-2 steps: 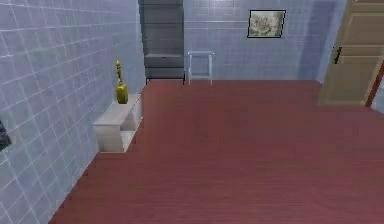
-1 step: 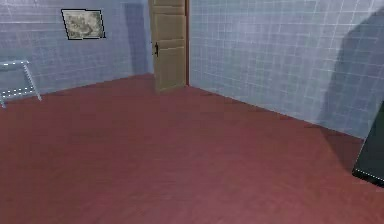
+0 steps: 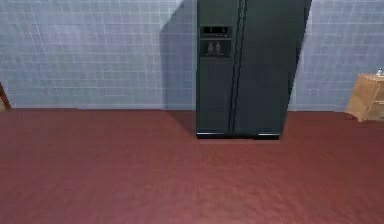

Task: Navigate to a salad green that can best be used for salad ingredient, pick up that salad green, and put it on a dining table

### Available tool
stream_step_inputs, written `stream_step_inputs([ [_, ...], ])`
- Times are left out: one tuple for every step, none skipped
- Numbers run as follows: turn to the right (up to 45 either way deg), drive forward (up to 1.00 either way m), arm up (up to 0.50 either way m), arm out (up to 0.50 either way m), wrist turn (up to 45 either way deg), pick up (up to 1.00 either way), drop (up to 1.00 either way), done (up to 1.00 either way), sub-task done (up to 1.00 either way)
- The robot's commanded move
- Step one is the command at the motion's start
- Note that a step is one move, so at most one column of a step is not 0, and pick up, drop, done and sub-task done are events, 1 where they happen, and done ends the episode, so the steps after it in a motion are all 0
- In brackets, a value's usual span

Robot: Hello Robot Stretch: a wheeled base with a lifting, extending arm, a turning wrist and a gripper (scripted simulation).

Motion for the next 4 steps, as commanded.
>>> stream_step_inputs([
  [45.0,0.00,0.00,0.00,0.0,0.00,0.00,0.00,0.00],
  [15.0,0.00,0.00,0.00,0.0,0.00,0.00,0.00,0.00],
  [0.0,1.00,0.00,0.00,0.0,0.00,0.00,0.00,0.00],
  [0.0,1.00,0.00,0.00,0.0,0.00,0.00,0.00,0.00],
])
